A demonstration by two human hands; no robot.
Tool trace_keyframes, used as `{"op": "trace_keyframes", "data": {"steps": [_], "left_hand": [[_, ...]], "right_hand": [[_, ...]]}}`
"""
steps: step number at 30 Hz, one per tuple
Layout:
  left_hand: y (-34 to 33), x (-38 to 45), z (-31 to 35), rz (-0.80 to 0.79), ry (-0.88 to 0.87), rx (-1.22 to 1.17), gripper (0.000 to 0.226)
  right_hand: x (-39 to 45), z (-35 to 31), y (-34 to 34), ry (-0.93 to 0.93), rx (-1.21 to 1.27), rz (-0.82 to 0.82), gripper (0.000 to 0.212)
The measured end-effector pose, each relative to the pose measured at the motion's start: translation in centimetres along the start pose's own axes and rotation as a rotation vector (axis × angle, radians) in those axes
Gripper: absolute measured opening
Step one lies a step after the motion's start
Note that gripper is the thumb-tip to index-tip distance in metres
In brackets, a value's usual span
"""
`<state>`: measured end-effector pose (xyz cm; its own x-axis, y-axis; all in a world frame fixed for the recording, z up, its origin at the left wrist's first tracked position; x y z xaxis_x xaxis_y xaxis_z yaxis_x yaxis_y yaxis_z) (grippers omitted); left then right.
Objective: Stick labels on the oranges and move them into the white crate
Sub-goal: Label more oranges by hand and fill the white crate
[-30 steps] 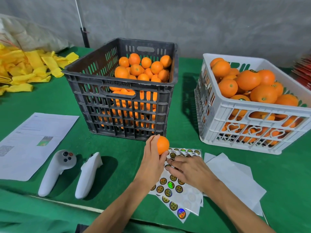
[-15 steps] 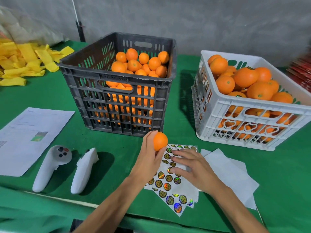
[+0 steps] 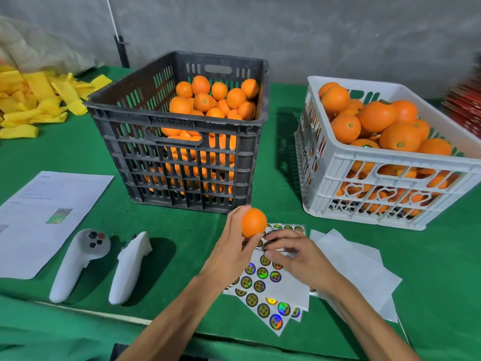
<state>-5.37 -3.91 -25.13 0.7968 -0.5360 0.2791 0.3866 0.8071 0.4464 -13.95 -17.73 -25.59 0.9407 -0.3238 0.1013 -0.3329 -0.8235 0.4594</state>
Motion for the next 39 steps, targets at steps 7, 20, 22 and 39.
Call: {"op": "trace_keyframes", "data": {"steps": [7,20,22,39], "left_hand": [[-0.1,0.1,-0.3,0.003,-0.003,0.027,0.062],[0.0,-0.4,0.2,-0.028,0.037,0.013,0.062],[0.0,-0.2,0.8,-0.029,0.032,-0.014,0.062],[2.1,11.8,22.3,0.240,-0.589,-0.040,0.062]], "right_hand": [[0.9,0.5,-0.3,-0.082,0.074,-0.049,0.007],[1.3,-1.5,4.3,-0.190,0.010,0.479,0.014],[1.3,-5.0,5.1,-0.036,-0.124,0.610,0.015],[4.1,-19.3,15.7,0.226,-0.296,0.802,0.070]]}}
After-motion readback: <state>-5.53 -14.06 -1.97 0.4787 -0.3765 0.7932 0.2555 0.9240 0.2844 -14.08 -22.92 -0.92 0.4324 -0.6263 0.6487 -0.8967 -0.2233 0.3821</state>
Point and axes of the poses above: each hand's wrist, its own x-axis towards the middle knuckle, its own y-axis out of the back of the hand, z = x × y, the point moved 9 cm from there along x, towards the middle knuckle, and after that the axes turned 8 degrees about z, right-handed, at the moved point
